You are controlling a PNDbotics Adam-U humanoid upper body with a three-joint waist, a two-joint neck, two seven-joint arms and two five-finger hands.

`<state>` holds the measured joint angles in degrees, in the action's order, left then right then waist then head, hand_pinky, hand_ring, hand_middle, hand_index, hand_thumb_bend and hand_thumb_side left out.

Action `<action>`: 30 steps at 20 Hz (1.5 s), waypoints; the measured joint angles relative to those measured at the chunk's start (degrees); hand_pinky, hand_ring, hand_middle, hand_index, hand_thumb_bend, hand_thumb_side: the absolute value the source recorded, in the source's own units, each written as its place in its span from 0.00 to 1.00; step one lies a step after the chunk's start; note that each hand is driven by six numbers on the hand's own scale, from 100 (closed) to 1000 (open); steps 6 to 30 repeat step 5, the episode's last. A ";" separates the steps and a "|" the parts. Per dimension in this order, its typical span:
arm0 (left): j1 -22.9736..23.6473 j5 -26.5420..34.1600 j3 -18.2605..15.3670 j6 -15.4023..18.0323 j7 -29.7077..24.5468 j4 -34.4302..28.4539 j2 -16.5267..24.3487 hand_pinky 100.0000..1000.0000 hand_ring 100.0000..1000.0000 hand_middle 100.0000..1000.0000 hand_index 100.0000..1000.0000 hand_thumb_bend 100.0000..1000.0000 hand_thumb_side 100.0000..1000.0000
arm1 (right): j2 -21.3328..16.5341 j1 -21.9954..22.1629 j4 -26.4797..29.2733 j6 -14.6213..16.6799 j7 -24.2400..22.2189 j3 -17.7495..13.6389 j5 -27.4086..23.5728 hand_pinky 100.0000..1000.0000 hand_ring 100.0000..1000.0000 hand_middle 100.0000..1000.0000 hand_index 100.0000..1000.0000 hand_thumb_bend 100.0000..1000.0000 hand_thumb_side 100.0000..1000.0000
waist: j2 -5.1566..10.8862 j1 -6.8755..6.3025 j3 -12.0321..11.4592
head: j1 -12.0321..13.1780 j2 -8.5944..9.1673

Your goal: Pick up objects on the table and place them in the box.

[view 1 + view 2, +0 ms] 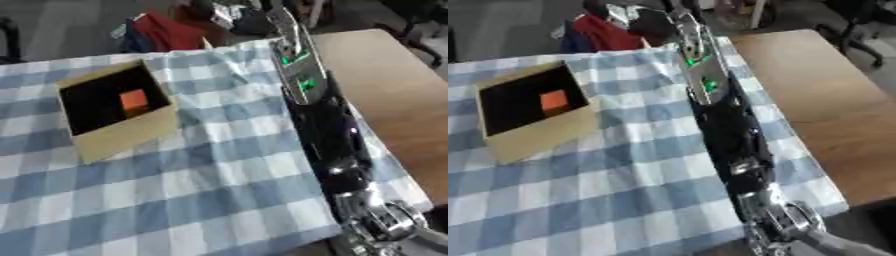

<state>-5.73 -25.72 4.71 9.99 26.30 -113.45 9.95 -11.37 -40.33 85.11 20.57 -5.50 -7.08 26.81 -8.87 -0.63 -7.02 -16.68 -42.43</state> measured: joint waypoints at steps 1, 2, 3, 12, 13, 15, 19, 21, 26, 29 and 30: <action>0.19 -0.04 -0.05 -0.04 0.08 0.00 0.00 0.62 0.73 0.61 0.73 0.00 0.47 | 0.00 1.29 0.35 -0.10 -0.86 -0.19 -0.71 0.83 0.83 0.90 0.97 0.72 0.70 | 0.00 -0.09 0.35 | 0.87 -0.41; 0.24 -0.06 -0.06 -0.10 0.16 0.00 -0.01 0.62 0.73 0.62 0.73 0.00 0.47 | 0.00 2.59 0.69 -0.18 -1.65 -0.45 -1.33 0.83 0.83 0.89 0.97 0.72 0.70 | -0.05 -0.13 0.68 | 1.69 -0.67; 0.26 -0.08 -0.08 -0.18 0.27 0.00 -0.01 0.62 0.74 0.62 0.73 0.00 0.47 | 0.03 3.75 1.07 -0.27 -2.34 -0.71 -1.86 0.83 0.82 0.88 0.96 0.71 0.70 | -0.21 -0.17 1.04 | 2.52 -0.91; 0.36 -0.10 -0.09 -0.24 0.34 0.00 -0.03 0.62 0.74 0.62 0.73 0.00 0.47 | 0.04 5.75 1.79 -0.54 -3.45 -1.20 -2.78 0.83 0.80 0.86 0.96 0.70 0.70 | -0.66 -0.40 1.66 | 4.25 -0.97; 0.36 -0.10 -0.09 -0.24 0.34 0.00 -0.03 0.62 0.74 0.62 0.73 0.00 0.47 | 0.04 5.75 1.79 -0.54 -3.45 -1.20 -2.78 0.83 0.80 0.86 0.96 0.70 0.70 | -0.66 -0.40 1.66 | 4.25 -0.97; 0.36 -0.10 -0.09 -0.24 0.34 0.00 -0.03 0.62 0.74 0.62 0.73 0.00 0.47 | 0.04 5.75 1.79 -0.54 -3.45 -1.20 -2.78 0.83 0.80 0.86 0.96 0.70 0.70 | -0.66 -0.40 1.66 | 4.25 -0.97; 0.36 -0.10 -0.09 -0.24 0.34 0.00 -0.03 0.62 0.74 0.62 0.73 0.00 0.47 | 0.04 5.75 1.79 -0.54 -3.45 -1.20 -2.78 0.83 0.80 0.86 0.96 0.70 0.70 | -0.66 -0.40 1.66 | 4.25 -0.97; 0.36 -0.10 -0.09 -0.24 0.34 0.00 -0.03 0.62 0.74 0.62 0.73 0.00 0.47 | 0.04 5.75 1.79 -0.54 -3.45 -1.20 -2.78 0.83 0.80 0.86 0.96 0.70 0.70 | -0.66 -0.40 1.66 | 4.25 -0.97; 0.36 -0.10 -0.09 -0.24 0.34 0.00 -0.03 0.62 0.74 0.62 0.73 0.00 0.47 | 0.04 5.75 1.79 -0.54 -3.45 -1.20 -2.78 0.83 0.80 0.86 0.96 0.70 0.70 | -0.66 -0.40 1.66 | 4.25 -0.97; 0.36 -0.10 -0.09 -0.24 0.34 0.00 -0.03 0.62 0.74 0.62 0.73 0.00 0.47 | 0.04 5.75 1.79 -0.54 -3.45 -1.20 -2.78 0.83 0.80 0.86 0.96 0.70 0.70 | -0.66 -0.40 1.66 | 4.25 -0.97; 0.36 -0.10 -0.09 -0.24 0.34 0.00 -0.03 0.62 0.74 0.62 0.73 0.00 0.47 | 0.04 5.75 1.79 -0.54 -3.45 -1.20 -2.78 0.83 0.80 0.86 0.96 0.70 0.70 | -0.66 -0.40 1.66 | 4.25 -0.97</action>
